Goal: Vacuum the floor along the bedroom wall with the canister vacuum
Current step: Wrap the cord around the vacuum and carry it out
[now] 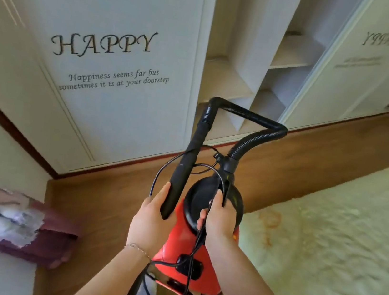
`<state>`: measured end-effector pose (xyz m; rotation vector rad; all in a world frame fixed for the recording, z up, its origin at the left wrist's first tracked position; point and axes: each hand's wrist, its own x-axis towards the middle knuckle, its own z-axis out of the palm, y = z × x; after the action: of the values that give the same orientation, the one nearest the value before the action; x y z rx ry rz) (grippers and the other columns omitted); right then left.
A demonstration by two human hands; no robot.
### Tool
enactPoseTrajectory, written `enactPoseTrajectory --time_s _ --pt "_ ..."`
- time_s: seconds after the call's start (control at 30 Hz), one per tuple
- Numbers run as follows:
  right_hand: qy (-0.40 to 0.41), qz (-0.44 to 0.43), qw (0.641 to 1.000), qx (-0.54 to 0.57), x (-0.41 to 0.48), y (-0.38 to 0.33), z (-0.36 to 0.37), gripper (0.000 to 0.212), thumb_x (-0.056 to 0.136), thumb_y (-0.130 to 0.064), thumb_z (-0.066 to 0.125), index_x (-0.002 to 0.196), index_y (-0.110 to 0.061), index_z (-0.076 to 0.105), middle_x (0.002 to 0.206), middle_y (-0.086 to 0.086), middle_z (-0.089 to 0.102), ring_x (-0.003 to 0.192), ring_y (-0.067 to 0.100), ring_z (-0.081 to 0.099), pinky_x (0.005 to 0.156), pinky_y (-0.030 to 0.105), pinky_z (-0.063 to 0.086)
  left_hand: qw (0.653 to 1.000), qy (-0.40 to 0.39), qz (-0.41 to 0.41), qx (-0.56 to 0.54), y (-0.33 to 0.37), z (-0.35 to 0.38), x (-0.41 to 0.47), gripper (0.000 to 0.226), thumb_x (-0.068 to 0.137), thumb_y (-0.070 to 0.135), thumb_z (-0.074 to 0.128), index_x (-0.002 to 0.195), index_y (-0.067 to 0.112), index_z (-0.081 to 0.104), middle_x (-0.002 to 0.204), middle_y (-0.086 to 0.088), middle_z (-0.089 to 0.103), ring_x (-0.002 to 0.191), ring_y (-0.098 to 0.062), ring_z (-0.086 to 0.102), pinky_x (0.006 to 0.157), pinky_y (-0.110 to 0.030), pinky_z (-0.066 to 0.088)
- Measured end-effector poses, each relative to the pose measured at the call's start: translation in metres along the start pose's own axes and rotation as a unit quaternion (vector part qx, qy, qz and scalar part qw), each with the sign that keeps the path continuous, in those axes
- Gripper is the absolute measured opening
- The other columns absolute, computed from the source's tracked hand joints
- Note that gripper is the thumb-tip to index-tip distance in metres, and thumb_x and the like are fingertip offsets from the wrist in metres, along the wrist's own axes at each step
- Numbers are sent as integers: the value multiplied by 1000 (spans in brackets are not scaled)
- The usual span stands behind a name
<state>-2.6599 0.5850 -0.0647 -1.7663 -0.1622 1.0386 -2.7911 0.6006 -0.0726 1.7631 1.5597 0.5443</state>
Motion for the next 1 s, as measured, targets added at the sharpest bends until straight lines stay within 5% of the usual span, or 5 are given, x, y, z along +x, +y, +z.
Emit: enactPoseTrajectory --time_s 0.27,0.43,0.73,1.0 --pt "68 -8 992 103 82 -78 26 33 100 -35 40 81 -10 51 51 8 48 35 21 40 42 28 39 993 -75 88 1 54 15 138 61 86 33 55 140 44 30 103 5 54 82 -9 58 75 -29 53" --pt "99 18 986 133 158 -115 26 31 100 -34 39 86 -9 49 52 8 47 36 21 39 42 27 38 985 -107 134 33 85 55 223 59 88 36 55 141 44 30 99 7 54 75 1 52 63 -11 39" --pt "150 50 968 194 302 -191 -13 27 100 -34 39 106 -11 50 51 6 50 37 21 42 43 29 39 964 -160 198 78 185 122 348 48 87 28 59 131 38 44 74 9 50 66 -2 53 55 -15 36" --pt "199 35 956 211 394 -256 -51 35 101 -35 37 117 -8 53 51 5 49 34 18 40 40 27 39 942 -225 245 49 269 194 428 56 89 25 57 135 46 33 90 6 48 70 -2 53 58 -9 38"
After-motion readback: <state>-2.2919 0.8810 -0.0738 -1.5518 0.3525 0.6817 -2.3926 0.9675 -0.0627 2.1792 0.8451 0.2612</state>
